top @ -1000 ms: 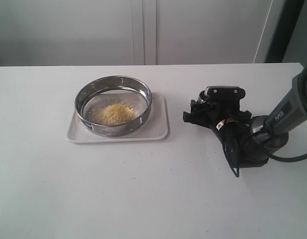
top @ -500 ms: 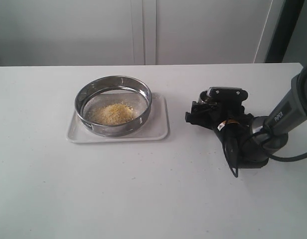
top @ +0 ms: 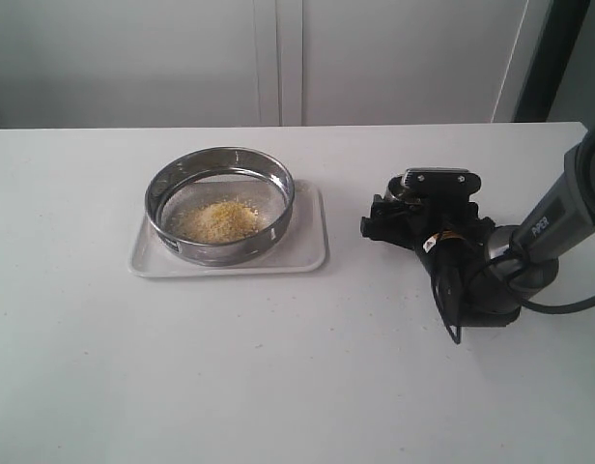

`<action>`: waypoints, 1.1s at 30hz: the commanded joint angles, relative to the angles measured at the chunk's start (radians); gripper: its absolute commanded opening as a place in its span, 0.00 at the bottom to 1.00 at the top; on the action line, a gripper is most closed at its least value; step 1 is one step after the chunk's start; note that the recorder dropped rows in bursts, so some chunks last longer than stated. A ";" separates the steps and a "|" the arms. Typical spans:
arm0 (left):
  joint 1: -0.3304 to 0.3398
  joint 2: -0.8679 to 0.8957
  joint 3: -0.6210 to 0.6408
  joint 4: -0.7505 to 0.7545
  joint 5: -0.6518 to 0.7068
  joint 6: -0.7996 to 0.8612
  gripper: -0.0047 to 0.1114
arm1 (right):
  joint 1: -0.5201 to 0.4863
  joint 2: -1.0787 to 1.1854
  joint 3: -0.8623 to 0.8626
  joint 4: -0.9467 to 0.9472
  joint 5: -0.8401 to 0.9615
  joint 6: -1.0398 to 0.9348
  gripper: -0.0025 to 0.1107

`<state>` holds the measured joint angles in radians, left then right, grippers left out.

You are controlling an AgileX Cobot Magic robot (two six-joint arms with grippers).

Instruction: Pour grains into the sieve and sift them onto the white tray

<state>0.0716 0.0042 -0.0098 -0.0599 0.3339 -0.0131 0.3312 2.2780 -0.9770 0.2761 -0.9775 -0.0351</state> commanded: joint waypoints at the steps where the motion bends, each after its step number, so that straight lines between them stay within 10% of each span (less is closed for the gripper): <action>1: 0.001 -0.004 0.010 -0.006 0.002 -0.008 0.04 | -0.004 0.000 0.001 0.003 -0.056 -0.015 0.79; 33: 0.001 -0.004 0.010 -0.006 0.002 -0.008 0.04 | -0.004 -0.185 0.001 -0.019 -0.017 -0.085 0.87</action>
<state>0.0716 0.0042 -0.0098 -0.0599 0.3339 -0.0131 0.3312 2.1227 -0.9770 0.2615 -1.0123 -0.1080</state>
